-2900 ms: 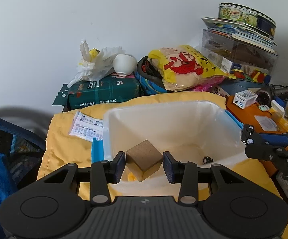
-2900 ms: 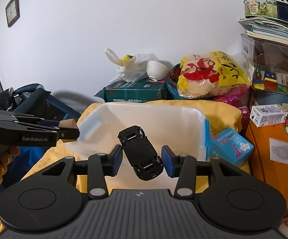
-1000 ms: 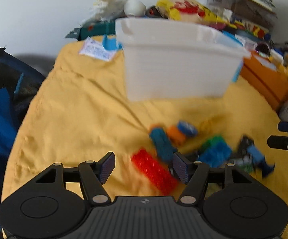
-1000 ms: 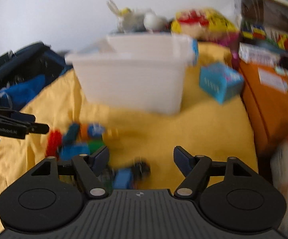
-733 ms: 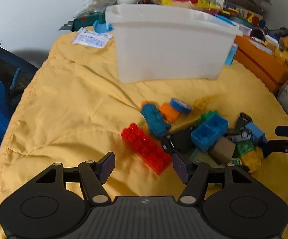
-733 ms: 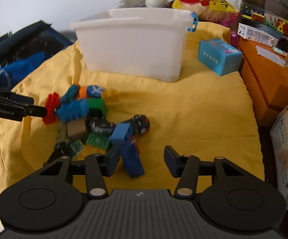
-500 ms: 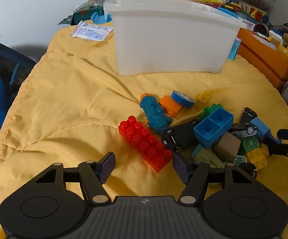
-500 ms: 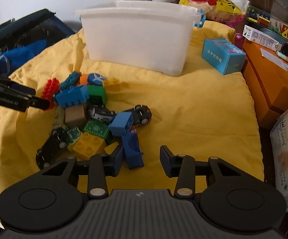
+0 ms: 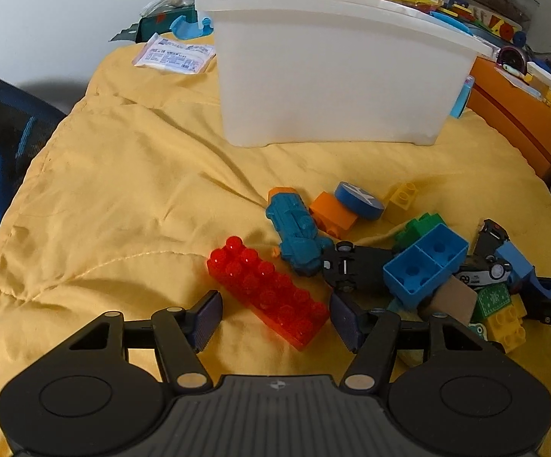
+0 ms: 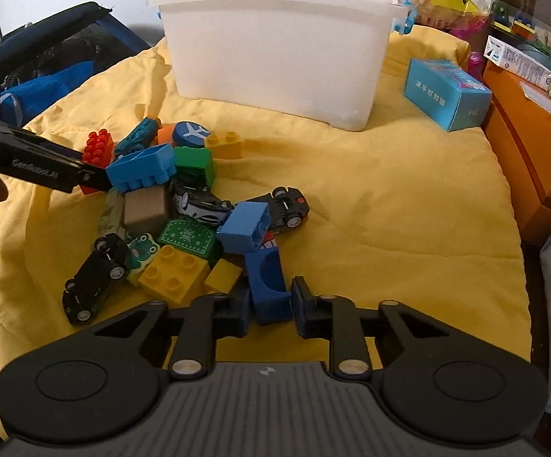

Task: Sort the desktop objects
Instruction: 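Grasp the red block with the left tool while the right tool grasps a blue block, then carry the red block and blue block over the white bin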

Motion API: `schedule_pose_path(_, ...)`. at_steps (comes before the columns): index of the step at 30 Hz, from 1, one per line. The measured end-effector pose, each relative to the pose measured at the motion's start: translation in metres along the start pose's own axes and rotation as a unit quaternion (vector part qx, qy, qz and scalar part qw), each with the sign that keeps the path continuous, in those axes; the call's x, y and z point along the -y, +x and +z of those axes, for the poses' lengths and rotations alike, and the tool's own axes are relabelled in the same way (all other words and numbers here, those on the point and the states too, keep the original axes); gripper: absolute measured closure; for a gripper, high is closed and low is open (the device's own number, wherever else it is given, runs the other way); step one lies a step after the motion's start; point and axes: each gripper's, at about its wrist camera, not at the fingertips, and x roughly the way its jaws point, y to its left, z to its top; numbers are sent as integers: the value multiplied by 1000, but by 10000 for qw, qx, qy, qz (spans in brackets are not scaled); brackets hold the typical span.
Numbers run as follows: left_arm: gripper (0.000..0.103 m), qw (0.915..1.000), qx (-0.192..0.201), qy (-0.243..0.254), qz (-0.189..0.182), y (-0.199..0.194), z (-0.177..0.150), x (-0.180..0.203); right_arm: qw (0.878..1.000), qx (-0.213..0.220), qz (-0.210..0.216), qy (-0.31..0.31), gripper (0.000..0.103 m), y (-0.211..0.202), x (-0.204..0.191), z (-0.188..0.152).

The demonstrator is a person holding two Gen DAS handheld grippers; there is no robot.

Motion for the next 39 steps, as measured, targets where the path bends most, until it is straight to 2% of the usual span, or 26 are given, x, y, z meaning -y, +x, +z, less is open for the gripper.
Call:
schedule_pose_path(4, 52, 9999, 68, 41, -69, -1, -1, -5, 10000, 18, 45, 36, 80, -3, 2, -2)
schedule_pose_path(6, 62, 9999, 84, 83, -107, -2, -1, -6, 10000, 20, 71, 65, 80, -4, 2, -3)
schedule_pose_path(9, 69, 9996, 152, 192, -134, -6, -4, -5, 9999, 28, 97, 134, 80, -6, 4, -3)
schedule_pose_path(13, 71, 9994, 184, 256, -139, -10, -7, -6, 9996, 90, 127, 251, 80, -10, 6, -3)
schedule_pose_path(18, 69, 9998, 149, 90, 7, -4, -6, -12, 9996, 3, 109, 241, 80, -6, 5, -5)
schedule_pose_path(20, 75, 9997, 182, 137, 6, -4, -5, -12, 9996, -6, 92, 248, 80, -5, 5, -5)
schedule_pose_path(25, 76, 9990, 339, 275, 55, -10, -6, -8, 9996, 10, 110, 267, 80, -6, 3, -3)
schedule_pose_path(39, 76, 9979, 638, 86, -70, -42, 10, -12, 9980, 353, 177, 487, 80, -27, 8, 12)
